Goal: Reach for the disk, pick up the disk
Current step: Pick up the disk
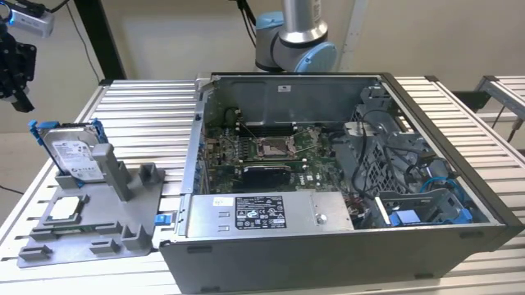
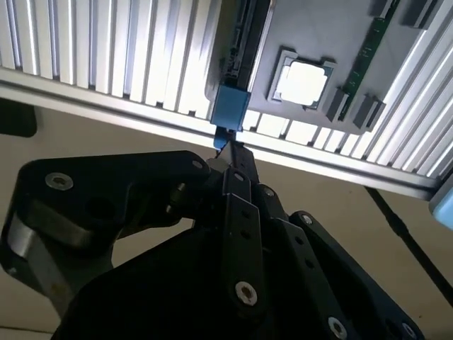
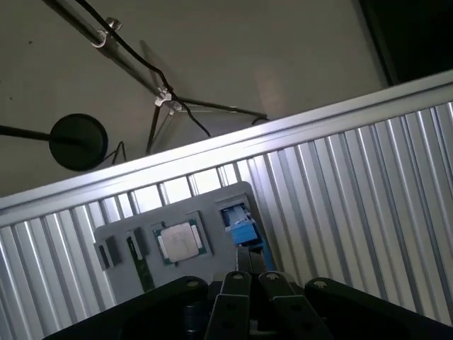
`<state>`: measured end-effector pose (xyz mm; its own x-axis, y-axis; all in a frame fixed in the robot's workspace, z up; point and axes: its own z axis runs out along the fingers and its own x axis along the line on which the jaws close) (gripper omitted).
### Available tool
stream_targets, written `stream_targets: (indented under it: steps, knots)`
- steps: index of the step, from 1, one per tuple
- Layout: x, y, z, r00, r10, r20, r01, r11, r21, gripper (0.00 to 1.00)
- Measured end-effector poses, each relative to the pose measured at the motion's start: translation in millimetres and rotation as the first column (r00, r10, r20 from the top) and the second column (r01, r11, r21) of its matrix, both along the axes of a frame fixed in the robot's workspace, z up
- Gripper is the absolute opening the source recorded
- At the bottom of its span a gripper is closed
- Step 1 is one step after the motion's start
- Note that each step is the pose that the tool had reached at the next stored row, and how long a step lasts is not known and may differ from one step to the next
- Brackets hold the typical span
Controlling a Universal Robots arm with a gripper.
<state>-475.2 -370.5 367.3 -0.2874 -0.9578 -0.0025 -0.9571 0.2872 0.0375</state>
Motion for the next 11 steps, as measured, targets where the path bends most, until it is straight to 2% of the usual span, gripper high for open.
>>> stream_targets:
  steps: [6,8,9,11]
  knots:
    - [2.0,0.0,0.1,1.0,0.003,-0.0001,-0.003,1.0,-0.0006,0.0]
    - [2.3,0.0,-0.3,0.9997,0.023,0.0024,-0.023,0.9997,-0.0013,0.0]
    - [2.3,0.0,-0.5,0.9993,0.036,0.0063,-0.036,0.9994,-0.0014,0.0]
    - [2.4,0.0,-1.0,0.9979,0.062,0.0223,-0.062,0.9981,-0.0022,0.0]
